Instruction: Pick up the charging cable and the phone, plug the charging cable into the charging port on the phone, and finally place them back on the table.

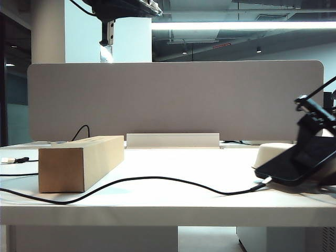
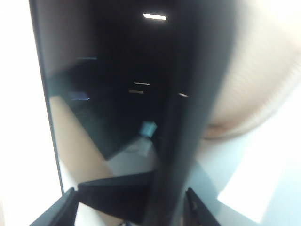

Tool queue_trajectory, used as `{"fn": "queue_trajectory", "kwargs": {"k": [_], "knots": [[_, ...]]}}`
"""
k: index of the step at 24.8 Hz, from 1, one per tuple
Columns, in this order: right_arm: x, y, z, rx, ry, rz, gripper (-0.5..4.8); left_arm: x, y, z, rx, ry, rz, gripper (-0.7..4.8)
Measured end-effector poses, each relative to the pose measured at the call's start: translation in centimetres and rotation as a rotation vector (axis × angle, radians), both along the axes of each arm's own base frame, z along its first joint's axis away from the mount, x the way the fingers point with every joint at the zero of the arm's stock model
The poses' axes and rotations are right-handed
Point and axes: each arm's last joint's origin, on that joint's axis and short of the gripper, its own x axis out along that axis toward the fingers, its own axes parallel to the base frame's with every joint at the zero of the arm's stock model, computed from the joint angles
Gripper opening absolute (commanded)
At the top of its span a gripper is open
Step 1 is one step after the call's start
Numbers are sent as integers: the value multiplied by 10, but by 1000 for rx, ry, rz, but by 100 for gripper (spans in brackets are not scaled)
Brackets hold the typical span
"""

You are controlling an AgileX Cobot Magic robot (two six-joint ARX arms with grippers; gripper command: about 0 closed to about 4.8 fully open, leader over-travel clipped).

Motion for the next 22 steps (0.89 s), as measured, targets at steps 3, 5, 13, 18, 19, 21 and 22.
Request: {"fn": "queue_trajectory", "kwargs": {"k": [3, 5, 13, 18, 19, 21, 22], "knots": [[-13, -14, 9, -30, 43, -36, 317, -3, 1, 4, 0, -13, 1, -6], [-18, -17, 12, -77, 47, -44, 317, -3, 1, 4, -1, -15, 1, -6], [-18, -16, 13, -80, 37, -30, 338, -6, 3, 8, 7, -26, 5, -6], [-21, -14, 11, -41, 82, 14, 338, -8, 4, 10, 6, -33, 7, -6], [-22, -14, 11, -30, 86, 28, 338, -8, 4, 10, 7, -33, 6, -6], [-24, -13, 12, -9, 100, 50, 338, -8, 4, 10, 7, -34, 6, -6], [-27, -13, 13, -7, 112, 59, 338, -8, 4, 10, 7, -33, 7, -6]]}}
